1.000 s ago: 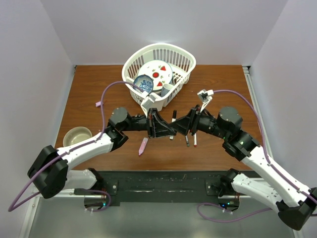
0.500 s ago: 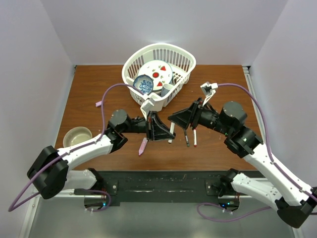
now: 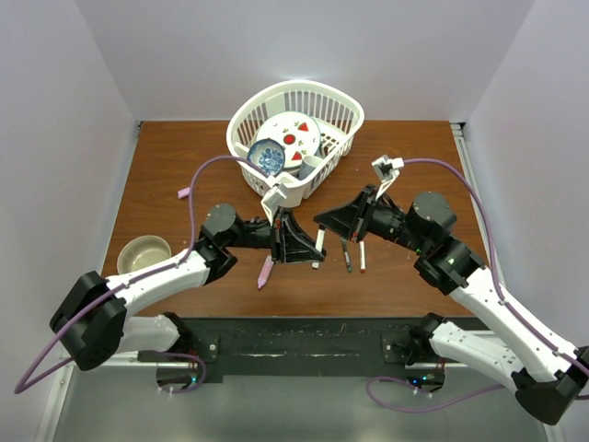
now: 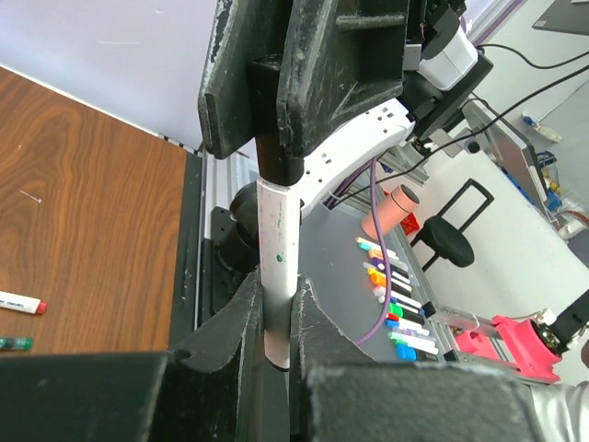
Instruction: Insert the pens into the pen caps
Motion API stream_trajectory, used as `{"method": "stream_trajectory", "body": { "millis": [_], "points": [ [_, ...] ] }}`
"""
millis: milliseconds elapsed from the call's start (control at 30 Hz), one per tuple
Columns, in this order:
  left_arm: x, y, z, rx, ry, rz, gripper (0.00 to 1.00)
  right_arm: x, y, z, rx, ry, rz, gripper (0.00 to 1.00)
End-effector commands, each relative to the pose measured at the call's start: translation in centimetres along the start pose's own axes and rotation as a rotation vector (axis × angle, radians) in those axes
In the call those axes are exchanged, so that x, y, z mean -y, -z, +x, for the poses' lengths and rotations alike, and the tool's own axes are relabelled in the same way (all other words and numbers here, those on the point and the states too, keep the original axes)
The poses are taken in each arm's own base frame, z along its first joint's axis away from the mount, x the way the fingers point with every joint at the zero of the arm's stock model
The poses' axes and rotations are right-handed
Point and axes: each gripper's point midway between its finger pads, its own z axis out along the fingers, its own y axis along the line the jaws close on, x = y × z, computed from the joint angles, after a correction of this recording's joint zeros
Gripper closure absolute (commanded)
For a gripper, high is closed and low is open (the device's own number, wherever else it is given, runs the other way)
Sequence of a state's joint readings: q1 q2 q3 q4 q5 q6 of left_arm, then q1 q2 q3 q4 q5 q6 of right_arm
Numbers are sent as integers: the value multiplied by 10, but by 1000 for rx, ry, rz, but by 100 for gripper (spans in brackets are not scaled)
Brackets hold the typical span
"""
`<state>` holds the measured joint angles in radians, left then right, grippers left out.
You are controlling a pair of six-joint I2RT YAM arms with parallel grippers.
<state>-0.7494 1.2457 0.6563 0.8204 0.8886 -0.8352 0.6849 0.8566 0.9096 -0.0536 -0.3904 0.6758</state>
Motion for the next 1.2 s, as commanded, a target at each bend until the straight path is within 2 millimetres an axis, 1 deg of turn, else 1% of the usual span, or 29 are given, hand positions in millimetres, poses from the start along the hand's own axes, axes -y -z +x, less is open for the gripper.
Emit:
{"method": "stream_trajectory", "body": {
  "millis": [0,33,67,133,167,200,300,367,400,467,500,533,567,667,700,733,767,833,867,900,1000,1067,1100,1167],
  "points": [
    [22,-8,-58,152,-161,17,100,8,6,46,-169,-8,-27,100],
    [19,-11,-67,163,-174,-8,100,10,8,50,-183,-1,-23,100],
    [10,-12,-65,144,-172,-41,100,14,11,56,-209,12,-10,100],
    [5,-10,-68,150,-159,-51,100,19,14,63,-231,21,4,100],
    [13,-9,-75,183,-151,-9,100,21,16,66,-244,30,5,100],
    [12,-6,-74,192,-139,6,100,21,17,71,-260,25,-6,100],
    [16,-5,-81,216,-135,48,100,18,19,76,-274,17,-25,100],
    [12,-6,-84,226,-138,36,100,16,19,79,-282,-11,-38,100],
    [13,-6,-86,234,-146,38,100,17,19,84,-295,-31,-46,100],
    [14,-6,-92,253,-169,44,100,12,20,88,-302,-61,-74,100],
    [15,-6,-97,261,-181,47,100,14,21,94,-315,-77,-78,100],
    [15,-6,-101,275,-194,44,100,11,23,98,-326,-86,-98,100],
    [14,-5,-104,288,-209,37,100,9,22,96,-313,-104,-109,100],
    [7,-6,-112,304,-226,22,100,6,24,103,-322,-143,-128,100],
    [6,-6,-116,309,-235,18,100,7,25,106,-337,-147,-120,100],
    [2,-5,-117,308,-233,12,100,10,29,113,-370,-157,-99,100],
    [-1,-3,-122,317,-241,2,100,10,30,115,-383,-153,-103,100],
    [-4,-3,-123,309,-246,0,100,7,33,117,-388,-151,-124,100],
    [-4,-3,-127,312,-247,4,100,3,37,122,-405,-159,-152,100],
    [-2,-4,-128,313,-246,16,100,2,38,122,-399,-150,-162,100],
    [-2,-8,-130,312,-225,41,100,2,42,127,-416,-133,-171,100],
    [-1,-7,-135,331,-217,54,100,2,44,133,-437,-123,-184,100],
    [-5,-9,-134,328,-199,60,100,-1,46,133,-434,-118,-203,100],
    [1,-13,-140,328,-193,95,100,-2,46,135,-435,-105,-212,100]
  ]
}}
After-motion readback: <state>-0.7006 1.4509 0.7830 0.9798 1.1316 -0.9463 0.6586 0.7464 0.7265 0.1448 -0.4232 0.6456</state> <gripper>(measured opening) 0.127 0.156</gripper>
